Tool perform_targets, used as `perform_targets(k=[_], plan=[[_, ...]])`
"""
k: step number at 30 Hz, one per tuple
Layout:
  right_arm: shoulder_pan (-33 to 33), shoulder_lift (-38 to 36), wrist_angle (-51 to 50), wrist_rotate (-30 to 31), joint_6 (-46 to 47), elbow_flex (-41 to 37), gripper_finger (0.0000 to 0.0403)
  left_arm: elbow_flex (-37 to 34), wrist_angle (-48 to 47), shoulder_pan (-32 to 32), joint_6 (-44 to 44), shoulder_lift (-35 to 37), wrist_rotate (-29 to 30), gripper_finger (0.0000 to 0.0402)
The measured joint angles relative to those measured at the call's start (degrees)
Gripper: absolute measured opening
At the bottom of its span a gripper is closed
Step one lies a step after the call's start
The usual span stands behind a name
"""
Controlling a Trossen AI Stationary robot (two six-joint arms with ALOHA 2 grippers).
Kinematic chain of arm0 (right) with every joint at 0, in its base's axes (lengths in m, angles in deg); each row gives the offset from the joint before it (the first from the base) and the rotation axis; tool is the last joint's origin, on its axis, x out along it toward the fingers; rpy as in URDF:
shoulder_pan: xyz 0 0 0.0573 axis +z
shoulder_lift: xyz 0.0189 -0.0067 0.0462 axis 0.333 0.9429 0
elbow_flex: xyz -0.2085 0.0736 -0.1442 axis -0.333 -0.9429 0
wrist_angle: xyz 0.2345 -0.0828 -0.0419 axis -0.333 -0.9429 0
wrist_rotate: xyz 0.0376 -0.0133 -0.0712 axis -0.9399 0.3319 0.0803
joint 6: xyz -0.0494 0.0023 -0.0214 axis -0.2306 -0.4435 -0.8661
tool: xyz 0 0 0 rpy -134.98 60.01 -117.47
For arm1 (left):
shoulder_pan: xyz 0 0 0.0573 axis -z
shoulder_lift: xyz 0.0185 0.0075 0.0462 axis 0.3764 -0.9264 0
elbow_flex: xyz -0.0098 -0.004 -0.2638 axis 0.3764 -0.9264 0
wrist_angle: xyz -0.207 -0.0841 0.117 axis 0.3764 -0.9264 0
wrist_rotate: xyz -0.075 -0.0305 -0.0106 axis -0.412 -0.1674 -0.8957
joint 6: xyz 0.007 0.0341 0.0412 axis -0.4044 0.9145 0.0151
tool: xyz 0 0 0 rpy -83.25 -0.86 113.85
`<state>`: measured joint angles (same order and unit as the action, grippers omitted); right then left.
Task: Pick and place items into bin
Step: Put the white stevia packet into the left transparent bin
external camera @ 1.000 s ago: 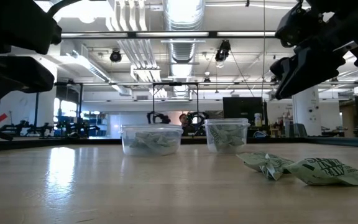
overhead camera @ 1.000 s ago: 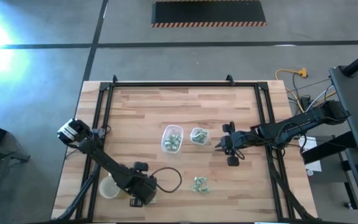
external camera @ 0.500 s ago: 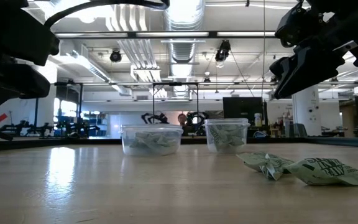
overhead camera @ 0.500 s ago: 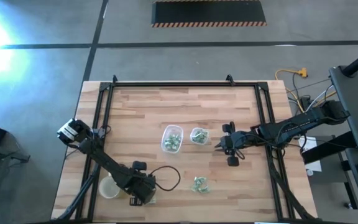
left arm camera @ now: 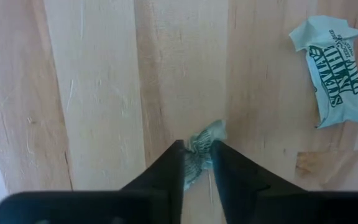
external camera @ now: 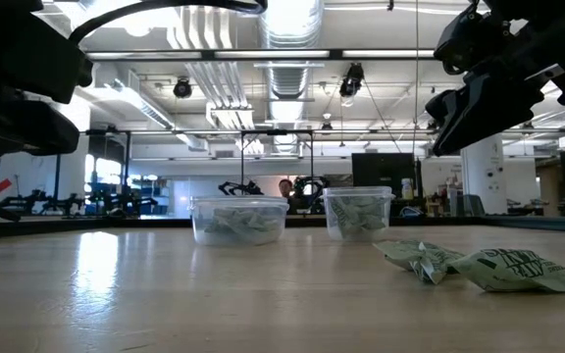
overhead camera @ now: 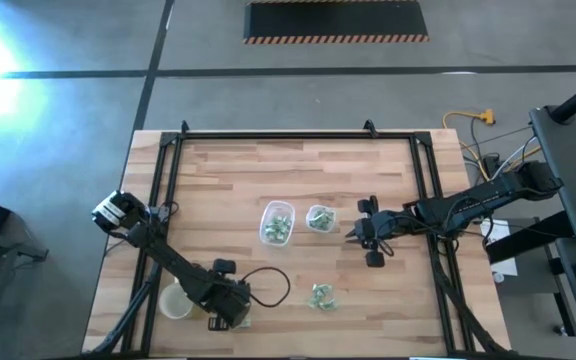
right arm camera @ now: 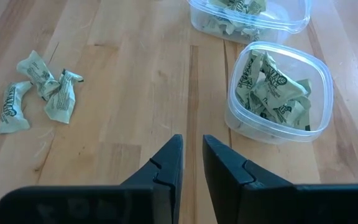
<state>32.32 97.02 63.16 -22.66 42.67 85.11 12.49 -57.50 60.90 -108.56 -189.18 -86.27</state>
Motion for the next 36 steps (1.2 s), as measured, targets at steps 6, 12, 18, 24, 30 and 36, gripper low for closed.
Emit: perform_targets(k=[6, 12, 18, 24, 30, 36], plan=[[0.0, 0.0, 0.0, 0.0, 0.0, 0.0, 0.0052, 0.0, 0.0, 0.0, 1.2, 0.0, 0.0, 0.0009], [0.0, 0.0, 0.1, 0.0, 0.0, 0.0, 0.0052, 0.2, -0.2, -0.1, 2.7, 0.0, 0.9, 0.0003], [0.0, 0.0, 0.2, 0.0, 0.0, 0.0, 0.0052, 2.5, -0.1, -0.2, 11.2, 0.1, 10.0, 0.0003], [0.0, 0.0, 0.3, 0.0, -0.3, 0.0, 0.0052, 5.5, 0.1, -1.3, 23.2, 0.2, 26.0, 0.0003], [0.0, 0.0, 0.3, 0.0, -0.5, 0.0, 0.0052, 5.8, 1.1, -5.3, 32.8, 0.2, 36.6, 0.0003], [0.0, 0.0, 0.4, 0.0, -0.6, 0.0, 0.0052, 5.7, 1.6, -12.4, 38.9, 0.2, 36.7, 0.0003]])
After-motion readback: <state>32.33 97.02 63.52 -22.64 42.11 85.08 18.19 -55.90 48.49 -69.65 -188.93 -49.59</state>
